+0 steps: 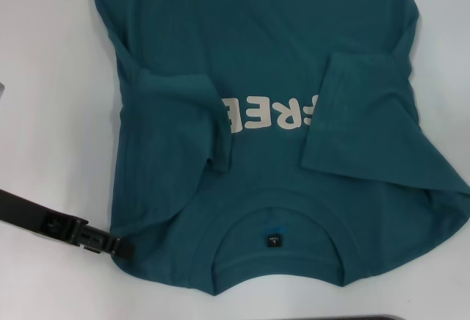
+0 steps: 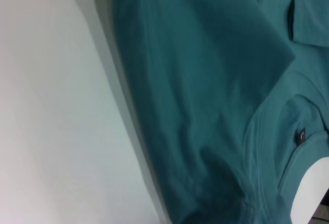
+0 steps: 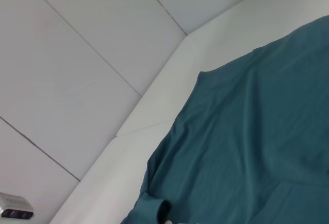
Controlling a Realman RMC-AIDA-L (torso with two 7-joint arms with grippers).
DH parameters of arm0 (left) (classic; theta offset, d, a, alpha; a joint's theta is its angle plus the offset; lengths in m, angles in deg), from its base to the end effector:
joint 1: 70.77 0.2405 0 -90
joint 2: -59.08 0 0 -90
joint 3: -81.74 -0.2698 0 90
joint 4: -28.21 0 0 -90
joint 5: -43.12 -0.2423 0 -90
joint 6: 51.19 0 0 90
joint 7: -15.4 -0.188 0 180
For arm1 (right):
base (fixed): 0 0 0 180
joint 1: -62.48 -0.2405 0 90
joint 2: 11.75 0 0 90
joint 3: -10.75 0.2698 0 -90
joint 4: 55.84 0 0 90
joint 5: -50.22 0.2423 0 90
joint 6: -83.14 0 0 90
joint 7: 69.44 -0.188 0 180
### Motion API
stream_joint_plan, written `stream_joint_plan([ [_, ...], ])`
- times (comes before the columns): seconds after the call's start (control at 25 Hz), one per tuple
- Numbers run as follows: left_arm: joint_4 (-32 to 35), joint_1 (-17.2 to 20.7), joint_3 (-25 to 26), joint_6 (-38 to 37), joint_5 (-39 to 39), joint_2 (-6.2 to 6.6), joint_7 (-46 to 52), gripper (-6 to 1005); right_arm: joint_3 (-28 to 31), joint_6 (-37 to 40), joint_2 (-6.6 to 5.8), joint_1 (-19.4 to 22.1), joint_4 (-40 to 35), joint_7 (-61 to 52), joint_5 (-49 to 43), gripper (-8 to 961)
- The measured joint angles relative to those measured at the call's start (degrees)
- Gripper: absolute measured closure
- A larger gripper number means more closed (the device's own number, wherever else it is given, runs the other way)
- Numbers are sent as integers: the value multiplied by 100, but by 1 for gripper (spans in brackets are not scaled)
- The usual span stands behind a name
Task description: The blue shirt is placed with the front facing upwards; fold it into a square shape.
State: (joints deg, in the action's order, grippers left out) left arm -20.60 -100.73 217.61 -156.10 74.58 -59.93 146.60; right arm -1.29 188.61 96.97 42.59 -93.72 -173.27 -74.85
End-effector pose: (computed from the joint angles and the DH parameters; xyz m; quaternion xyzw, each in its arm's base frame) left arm -0.3258 0.3016 -0.0390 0.8138 0.5759 -0.0619 0.0464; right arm 0.3816 0.3003 0.0886 -0.7980 0.4902 0.3093 0.1654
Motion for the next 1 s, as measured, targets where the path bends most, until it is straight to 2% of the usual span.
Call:
stream_joint_plan([
  [1.0,-26,-325,-114,-45,-8,-198,11,223,-1,5,-27,4,0,-41,0,39],
])
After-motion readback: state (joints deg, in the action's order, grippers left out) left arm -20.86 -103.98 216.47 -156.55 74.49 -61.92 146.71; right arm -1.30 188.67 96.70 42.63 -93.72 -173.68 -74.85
